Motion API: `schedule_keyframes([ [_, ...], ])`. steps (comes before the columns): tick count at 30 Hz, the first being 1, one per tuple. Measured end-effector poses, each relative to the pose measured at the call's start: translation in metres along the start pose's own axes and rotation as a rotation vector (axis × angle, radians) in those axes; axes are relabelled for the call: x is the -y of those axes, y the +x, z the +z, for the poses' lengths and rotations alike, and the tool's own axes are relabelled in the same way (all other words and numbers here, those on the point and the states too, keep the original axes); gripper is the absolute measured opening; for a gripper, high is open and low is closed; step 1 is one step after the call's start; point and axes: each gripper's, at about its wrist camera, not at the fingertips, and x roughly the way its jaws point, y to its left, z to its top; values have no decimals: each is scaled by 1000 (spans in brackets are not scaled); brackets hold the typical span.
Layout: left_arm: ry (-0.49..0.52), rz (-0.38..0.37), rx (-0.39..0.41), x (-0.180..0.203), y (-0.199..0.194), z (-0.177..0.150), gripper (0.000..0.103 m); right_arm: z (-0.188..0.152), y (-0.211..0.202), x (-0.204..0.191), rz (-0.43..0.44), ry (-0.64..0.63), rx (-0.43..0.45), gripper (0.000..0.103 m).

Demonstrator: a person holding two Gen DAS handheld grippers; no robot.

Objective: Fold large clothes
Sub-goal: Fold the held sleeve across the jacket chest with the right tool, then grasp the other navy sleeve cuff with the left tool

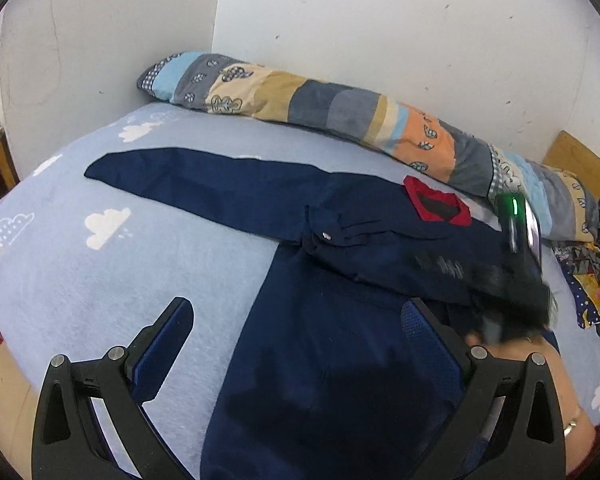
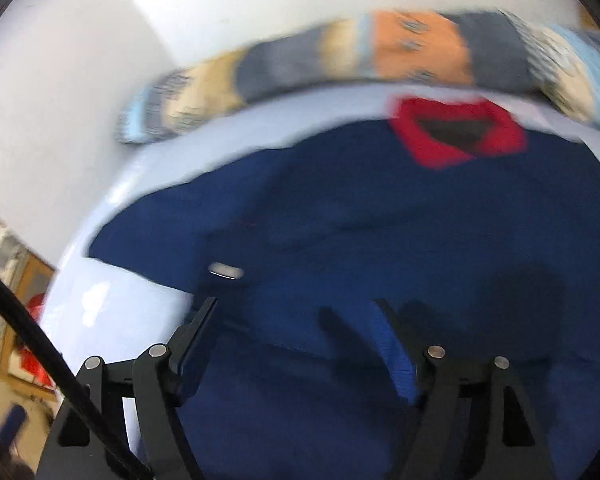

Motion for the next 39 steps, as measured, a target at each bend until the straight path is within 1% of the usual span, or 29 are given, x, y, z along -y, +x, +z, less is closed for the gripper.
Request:
schedule_keyframes([
  [1, 1, 2, -7, 1, 3, 0, 103, -9, 12, 27, -56, 42, -109, 78],
  [2, 3, 4, -15, 1, 6, -1, 103, -16, 16, 44, -66, 74, -175, 63],
  [3, 4, 5, -31, 2, 11, -3, 103, -22, 9, 58, -55, 90, -182, 56],
  [5, 3, 5, -42, 2, 15, -5, 103, -33, -26, 71, -22, 93, -127, 54],
  [6, 10, 17, -45, 2, 18, -7, 103, -38, -46, 73, -4, 96, -92, 55],
  [7, 15, 23, -50, 2, 20, -8, 103, -46, -76, 76, 28, 105, -32, 60],
  [8, 17, 20, -54, 3, 21, -8, 103, -53, -101, 78, 35, 110, 13, 69],
  [10, 28, 21, -49, 4, 25, -10, 103, -61, -140, 76, 3, 117, 53, 70],
  [11, 31, 24, -48, 4, 26, -10, 103, -60, -155, 75, 18, 120, 93, 70],
  [13, 13, -7, -63, 4, 30, -10, 103, -73, -192, 75, 56, 111, 174, 71],
  [15, -16, -59, -74, 1, 30, -8, 103, -77, -205, 73, 29, 86, 222, 71],
  [18, -29, -74, -67, -3, 27, -4, 103, -81, -210, 70, -61, 21, 249, 71],
  [20, -55, -82, -57, -13, 25, 5, 103, -74, -207, 74, -109, 6, 269, 71],
  [22, -108, -102, -56, -32, 26, 18, 103, -71, -210, 80, -118, 20, 269, 71],
  [23, -135, -106, -61, -43, 29, 25, 103, -71, -210, 86, -98, 38, 269, 71],
  [26, -226, -65, -71, -87, 46, 48, 103, -75, -219, 86, -43, 62, 278, 71],
  [27, -241, -60, -75, -96, 51, 53, 103, -76, -221, 83, -30, 51, 280, 71],
  [28, -267, -54, -80, -116, 61, 63, 103, -76, -222, 80, -29, 38, 281, 71],
  [29, -278, -45, -86, -125, 67, 68, 103, -78, -225, 76, -32, 24, 284, 71],
  [31, -316, 4, -103, -160, 87, 81, 103, -81, -228, 72, -25, 3, 288, 71],
  [32, -338, 15, -107, -173, 95, 85, 103, -82, -228, 71, -28, -6, 285, 71],
  [33, -387, 38, -114, -198, 107, 90, 102, -82, -228, 71, -30, -7, 282, 71],
  [34, -429, 38, -118, -212, 115, 93, 101, -83, -227, 72, -26, -4, 277, 71],
  [35, -502, 13, -119, -235, 127, 96, 97, -84, -225, 73, -15, 3, 266, 71],
  [36, -558, -5, -117, -254, 134, 96, 80, -85, -222, 75, -1, 13, 253, 71],
  [37, -621, -30, -118, -274, 144, 98, 72, -85, -221, 76, 2, 20, 248, 71],
  [38, -669, -57, -118, -290, 153, 98, 72, -85, -217, 77, 3, 23, 240, 71],
  [39, -730, -86, -101, -311, 165, 99, 70, -85, -213, 77, -8, 19, 230, 71],
])
